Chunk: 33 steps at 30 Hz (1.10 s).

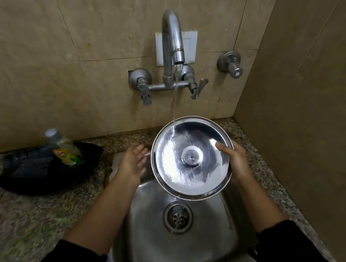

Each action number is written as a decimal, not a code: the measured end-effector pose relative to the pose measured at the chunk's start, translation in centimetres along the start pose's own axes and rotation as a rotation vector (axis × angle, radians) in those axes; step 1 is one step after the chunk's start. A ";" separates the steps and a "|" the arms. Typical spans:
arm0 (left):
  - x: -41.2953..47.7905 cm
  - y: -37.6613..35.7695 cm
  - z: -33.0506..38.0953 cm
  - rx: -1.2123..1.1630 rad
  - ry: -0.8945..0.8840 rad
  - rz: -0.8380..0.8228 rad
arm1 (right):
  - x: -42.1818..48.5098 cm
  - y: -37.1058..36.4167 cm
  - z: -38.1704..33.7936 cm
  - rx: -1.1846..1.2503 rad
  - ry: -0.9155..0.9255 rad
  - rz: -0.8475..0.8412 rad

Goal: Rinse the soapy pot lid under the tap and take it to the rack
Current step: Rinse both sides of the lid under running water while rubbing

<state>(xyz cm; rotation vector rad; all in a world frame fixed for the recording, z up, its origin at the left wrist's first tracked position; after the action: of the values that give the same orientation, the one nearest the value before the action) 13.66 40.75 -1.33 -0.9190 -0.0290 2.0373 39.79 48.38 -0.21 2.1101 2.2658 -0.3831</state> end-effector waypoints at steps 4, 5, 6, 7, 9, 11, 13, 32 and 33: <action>0.1 -0.3 -0.3 0.032 0.036 -0.053 | -0.3 0.6 -0.9 0.033 0.023 0.017; 0.1 -0.3 -0.3 0.039 0.040 -0.062 | -0.3 0.5 -1.0 0.047 0.024 0.014; -0.2 -0.3 -0.2 0.046 0.042 -0.068 | -0.2 0.5 -1.0 0.049 0.029 0.012; -0.3 -0.2 -0.1 0.054 0.041 -0.067 | -0.1 0.3 -0.9 0.043 0.030 0.006; -0.7 0.4 0.4 0.065 0.018 -0.043 | 0.2 -0.3 -0.6 0.012 0.035 -0.007; -0.8 1.1 0.9 0.108 -0.017 -0.003 | 0.1 -1.7 -0.3 -0.003 0.075 -0.043; -0.5 2.2 1.4 0.228 -0.047 0.033 | -0.3 -3.1 -0.3 -0.037 0.157 -0.081; 1.3 1.6 1.0 0.061 -0.010 0.005 | -8.1 -8.6 3.8 -1.364 1.534 -0.208; 1.3 1.2 1.0 0.036 -0.056 0.012 | -8.2 -8.7 3.9 -1.374 1.552 -0.188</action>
<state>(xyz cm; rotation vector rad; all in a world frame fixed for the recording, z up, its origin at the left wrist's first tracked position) 11.70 41.28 -1.81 -0.8412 -0.0169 2.0678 31.36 39.13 -1.12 1.1912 1.6523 2.6139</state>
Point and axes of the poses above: each hand's wrist, its own x-axis towards the middle knuckle, its own y-axis out of the back of the hand, z = x × y, the point moved 6 cm from there along x, towards the middle knuckle, and after that the axes turned 9 degrees about -x, right-handed, at the moved point
